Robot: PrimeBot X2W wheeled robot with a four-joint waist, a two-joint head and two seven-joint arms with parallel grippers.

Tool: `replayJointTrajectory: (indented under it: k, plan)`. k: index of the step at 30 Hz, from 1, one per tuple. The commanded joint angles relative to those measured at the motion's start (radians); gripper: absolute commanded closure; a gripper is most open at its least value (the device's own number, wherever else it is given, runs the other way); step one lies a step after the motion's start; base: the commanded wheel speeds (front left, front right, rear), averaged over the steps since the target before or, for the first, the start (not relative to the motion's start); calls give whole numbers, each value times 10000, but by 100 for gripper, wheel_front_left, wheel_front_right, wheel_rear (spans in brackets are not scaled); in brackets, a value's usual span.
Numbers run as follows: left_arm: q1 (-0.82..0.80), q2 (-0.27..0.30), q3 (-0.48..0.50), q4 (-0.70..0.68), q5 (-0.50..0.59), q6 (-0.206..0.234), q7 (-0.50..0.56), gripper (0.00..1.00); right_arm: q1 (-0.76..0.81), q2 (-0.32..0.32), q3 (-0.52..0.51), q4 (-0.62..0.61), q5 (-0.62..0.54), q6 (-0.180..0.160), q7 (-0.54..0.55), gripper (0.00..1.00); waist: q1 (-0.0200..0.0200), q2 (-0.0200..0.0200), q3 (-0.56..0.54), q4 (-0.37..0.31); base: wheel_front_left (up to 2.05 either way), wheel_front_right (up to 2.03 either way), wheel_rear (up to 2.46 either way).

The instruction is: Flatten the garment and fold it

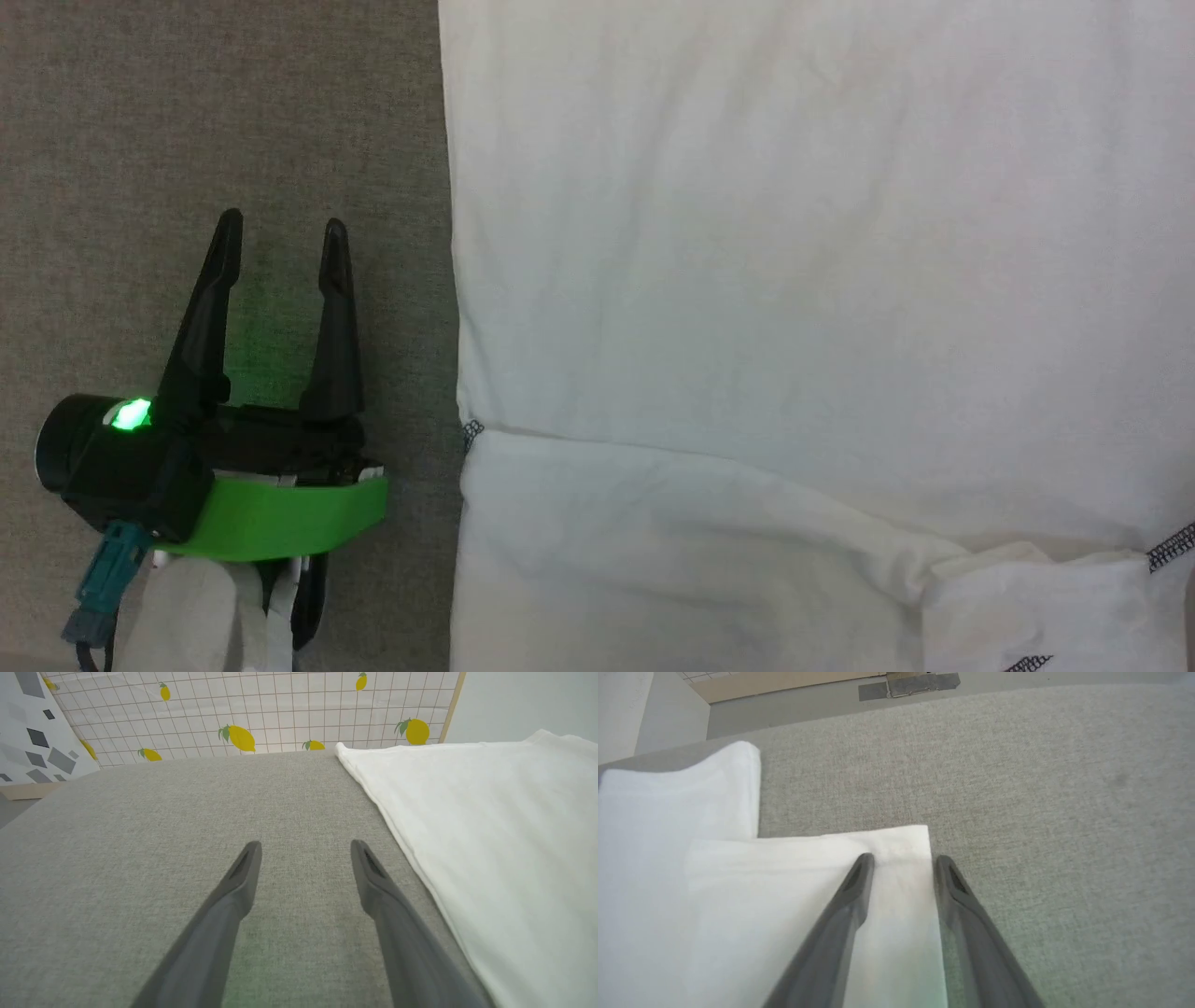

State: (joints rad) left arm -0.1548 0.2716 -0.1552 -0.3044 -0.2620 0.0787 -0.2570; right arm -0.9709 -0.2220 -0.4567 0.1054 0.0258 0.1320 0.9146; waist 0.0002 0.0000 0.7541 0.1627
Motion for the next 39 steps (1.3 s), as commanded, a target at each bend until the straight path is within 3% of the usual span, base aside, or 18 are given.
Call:
replayJointTrajectory:
  k: [1, 10, 17, 30, 34, 39]
  plan:
    - [-124, -73, 42, 48, 152, -81, -47, 0, 48, 170, -74, 124, -163, -13, 29, 100, -2, 0, -85, -40, 0, 0, 0]
    - [192, 0, 263, 296, 157, -114, -47, 0, 320, 291, -853, 155, 35, -13, -1106, 100, -2, 0, -1567, -456, 0, 0, 0]
    - [922, 140, 441, 385, -3, -20, 77, 0, 1489, -339, -1541, 130, 1048, -13, -1603, 100, -2, 0, -3148, -854, 0, 0, 0]
    - [2114, 406, 796, 83, -353, 202, 601, 0, 4500, -734, -4186, -604, 1961, -13, -2354, 100, -2, 0, -4853, -1423, 0, 0, 0]
    - [2355, 380, 774, 6, -425, 254, 681, 0, 4910, -662, -4412, -630, 2119, -13, -2606, 100, -2, 0, -5158, -1540, 0, 0, 0]
    - [2540, 342, 698, -8, -487, 295, 764, 0, 5136, -573, -3963, -1006, 2513, -13, -2684, 100, -2, 0, -5520, -1609, 0, 0, 0]
